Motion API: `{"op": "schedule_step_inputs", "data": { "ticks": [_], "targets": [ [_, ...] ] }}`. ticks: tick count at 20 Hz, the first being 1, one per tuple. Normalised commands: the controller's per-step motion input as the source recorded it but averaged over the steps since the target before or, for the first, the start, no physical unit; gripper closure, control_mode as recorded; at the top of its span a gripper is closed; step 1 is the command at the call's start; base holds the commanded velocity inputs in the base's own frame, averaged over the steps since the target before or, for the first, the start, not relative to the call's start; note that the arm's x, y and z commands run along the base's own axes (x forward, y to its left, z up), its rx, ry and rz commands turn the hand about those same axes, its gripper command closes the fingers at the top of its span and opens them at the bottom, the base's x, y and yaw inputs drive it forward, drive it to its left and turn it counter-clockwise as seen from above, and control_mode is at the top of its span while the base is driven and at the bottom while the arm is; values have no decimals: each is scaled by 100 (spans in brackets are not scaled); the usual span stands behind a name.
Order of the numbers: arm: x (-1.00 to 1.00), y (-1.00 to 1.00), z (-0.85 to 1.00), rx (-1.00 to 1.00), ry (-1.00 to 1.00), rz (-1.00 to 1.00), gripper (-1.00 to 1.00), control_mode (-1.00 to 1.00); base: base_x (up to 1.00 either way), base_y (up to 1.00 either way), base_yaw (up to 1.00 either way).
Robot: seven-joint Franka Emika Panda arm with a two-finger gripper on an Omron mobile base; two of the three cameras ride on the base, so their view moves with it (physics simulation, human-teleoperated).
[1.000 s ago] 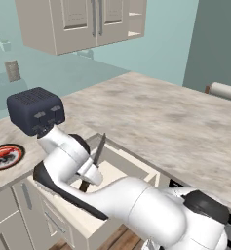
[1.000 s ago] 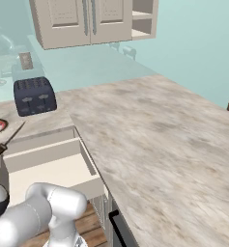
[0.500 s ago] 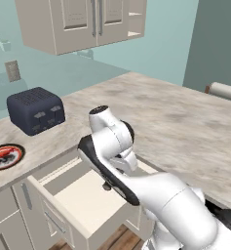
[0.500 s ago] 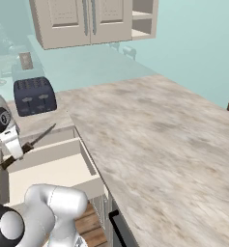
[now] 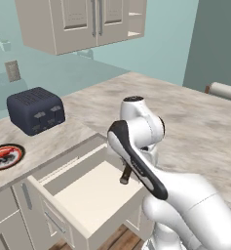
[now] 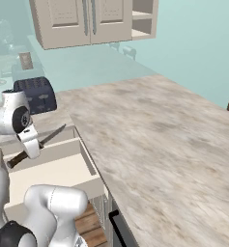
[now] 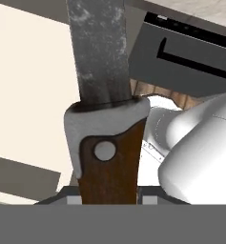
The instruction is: Pick up the knife from the drawer and place it on the cutting board. Then place the meat from the plate to the cutting board.
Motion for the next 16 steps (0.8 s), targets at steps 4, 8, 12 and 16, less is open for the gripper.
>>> {"op": "schedule_step_inputs", "data": {
  "ticks": [4,8,12,16],
  "targets": [
    [5,-29,39,12,12,3,100,-100,0,0,0],
    [9,-24,8,3,2,0,100,-100,0,0,0],
    [10,-29,0,0,0,0,100,-100,0,0,0],
    [-3,-6,0,-1,-11,0,100,-100,0,0,0]
  ]
}}
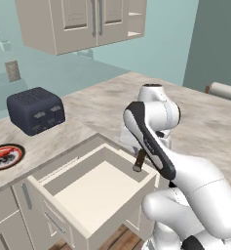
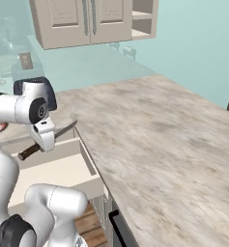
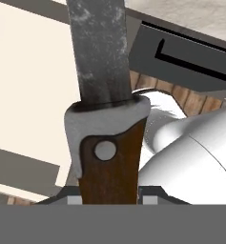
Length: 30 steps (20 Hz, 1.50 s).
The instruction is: Pick up the knife from the drawer and place it on the cutting board. Then place the meat from the plate to the cutting board.
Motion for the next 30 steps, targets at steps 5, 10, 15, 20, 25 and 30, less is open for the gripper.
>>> {"op": "schedule_step_inputs", "data": {
  "ticks": [5,10,15,20,25,30],
  "targets": [
    [-20,-8,0,0,-11,0,100,-100,0,0,0],
    [0,0,0,0,0,0,100,100,-95,-9,-11],
    [0,0,0,0,0,0,100,100,-100,26,-10],
    [0,0,0,0,0,0,100,100,-100,86,0],
    [0,0,0,0,0,0,100,100,-82,100,43],
    [0,0,0,0,0,0,100,100,-19,87,83]
  ]
}}
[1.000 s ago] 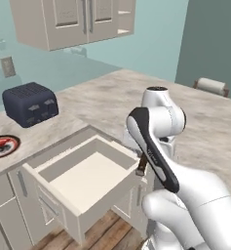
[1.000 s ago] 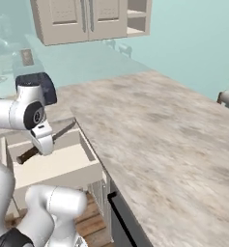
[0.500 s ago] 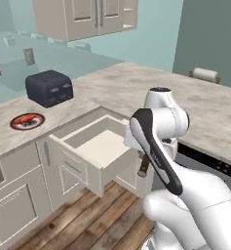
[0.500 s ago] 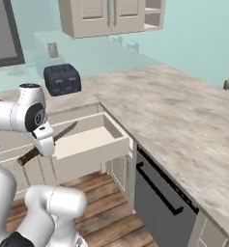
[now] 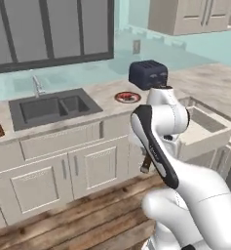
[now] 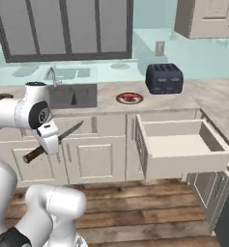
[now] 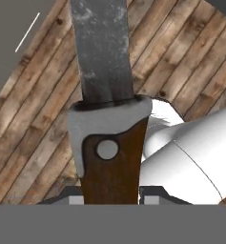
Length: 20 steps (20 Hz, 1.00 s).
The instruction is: Pick up the knife from the drawer and place it on the cutting board. Then place the meat from the plate to the cutting board.
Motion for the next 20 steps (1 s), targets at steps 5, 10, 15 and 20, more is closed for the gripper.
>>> {"op": "schedule_step_inputs", "data": {
  "ticks": [5,10,15,20],
  "targets": [
    [0,0,0,0,0,0,100,100,-4,60,90],
    [0,0,0,0,0,0,100,100,15,52,68],
    [0,0,0,0,0,0,100,100,88,36,8],
    [0,0,0,0,0,0,100,100,96,-32,2]
  ]
}}
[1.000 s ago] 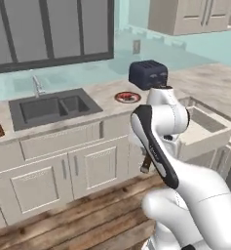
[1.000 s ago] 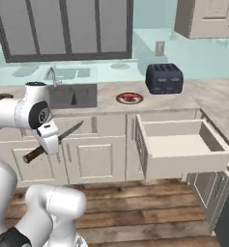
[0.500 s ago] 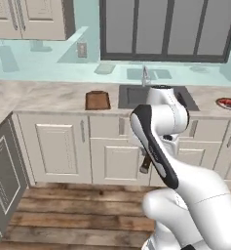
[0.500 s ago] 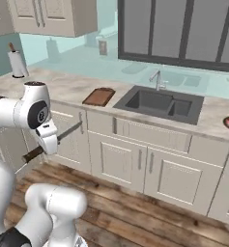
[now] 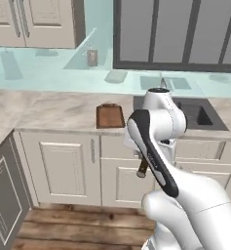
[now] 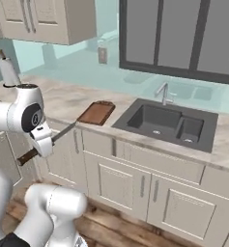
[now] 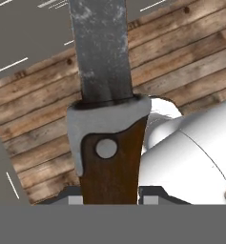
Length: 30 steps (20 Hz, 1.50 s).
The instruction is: Pick up the knife from the drawer and place it on the cutting board. Then place the meat from the plate to the cutting board.
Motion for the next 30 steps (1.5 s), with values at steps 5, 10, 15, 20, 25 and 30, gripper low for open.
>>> {"op": "schedule_step_inputs", "data": {
  "ticks": [5,10,15,20,25,30],
  "targets": [
    [0,0,0,0,0,0,100,100,91,-69,7],
    [0,0,0,0,0,0,100,100,98,-3,5],
    [0,0,0,0,0,0,100,100,72,25,13],
    [0,0,0,0,0,0,100,100,32,77,16],
    [0,0,0,0,0,0,100,100,39,-5,31],
    [0,0,0,0,0,0,100,100,87,-14,27]
  ]
}}
